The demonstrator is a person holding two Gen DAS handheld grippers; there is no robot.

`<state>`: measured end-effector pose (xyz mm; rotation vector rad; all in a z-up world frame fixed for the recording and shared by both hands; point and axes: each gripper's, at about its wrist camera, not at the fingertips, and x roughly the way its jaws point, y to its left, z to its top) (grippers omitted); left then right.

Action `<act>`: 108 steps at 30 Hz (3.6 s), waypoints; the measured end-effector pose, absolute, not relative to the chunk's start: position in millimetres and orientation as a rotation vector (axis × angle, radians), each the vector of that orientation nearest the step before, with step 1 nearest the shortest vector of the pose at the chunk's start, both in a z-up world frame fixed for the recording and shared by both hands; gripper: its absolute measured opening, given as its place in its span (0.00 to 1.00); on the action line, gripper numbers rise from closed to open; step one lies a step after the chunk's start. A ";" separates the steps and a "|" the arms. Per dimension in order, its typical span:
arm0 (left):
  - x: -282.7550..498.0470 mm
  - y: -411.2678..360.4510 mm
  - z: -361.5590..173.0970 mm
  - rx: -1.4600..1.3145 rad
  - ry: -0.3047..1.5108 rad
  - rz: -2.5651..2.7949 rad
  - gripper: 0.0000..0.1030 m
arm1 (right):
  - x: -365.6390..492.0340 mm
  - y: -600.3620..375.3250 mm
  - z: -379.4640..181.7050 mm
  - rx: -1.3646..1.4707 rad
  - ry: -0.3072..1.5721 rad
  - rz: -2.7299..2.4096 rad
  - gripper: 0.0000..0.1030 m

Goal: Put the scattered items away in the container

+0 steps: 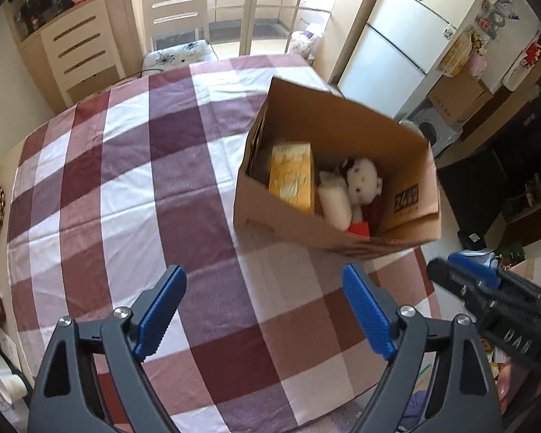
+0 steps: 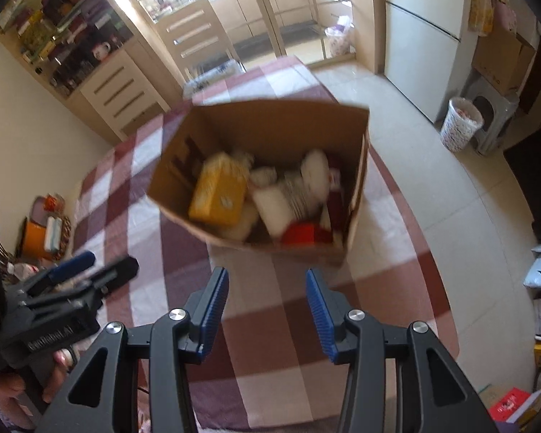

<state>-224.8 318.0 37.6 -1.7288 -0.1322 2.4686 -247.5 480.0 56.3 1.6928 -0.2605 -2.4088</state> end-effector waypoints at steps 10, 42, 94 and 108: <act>-224.1 338.4 32.7 -1.729 -0.038 2.478 0.87 | -233.2 480.2 41.3 1.742 -0.238 -2.451 0.44; -288.5 388.8 21.7 -1.751 0.235 2.440 0.88 | -288.7 494.2 37.1 1.828 -0.182 -2.516 0.44; -305.7 393.6 18.2 -1.760 0.187 2.417 0.86 | -304.9 496.6 38.6 1.840 -0.133 -2.560 0.44; -305.4 391.3 17.4 -1.763 0.176 2.426 0.86 | -304.1 495.2 38.7 1.841 -0.134 -2.556 0.44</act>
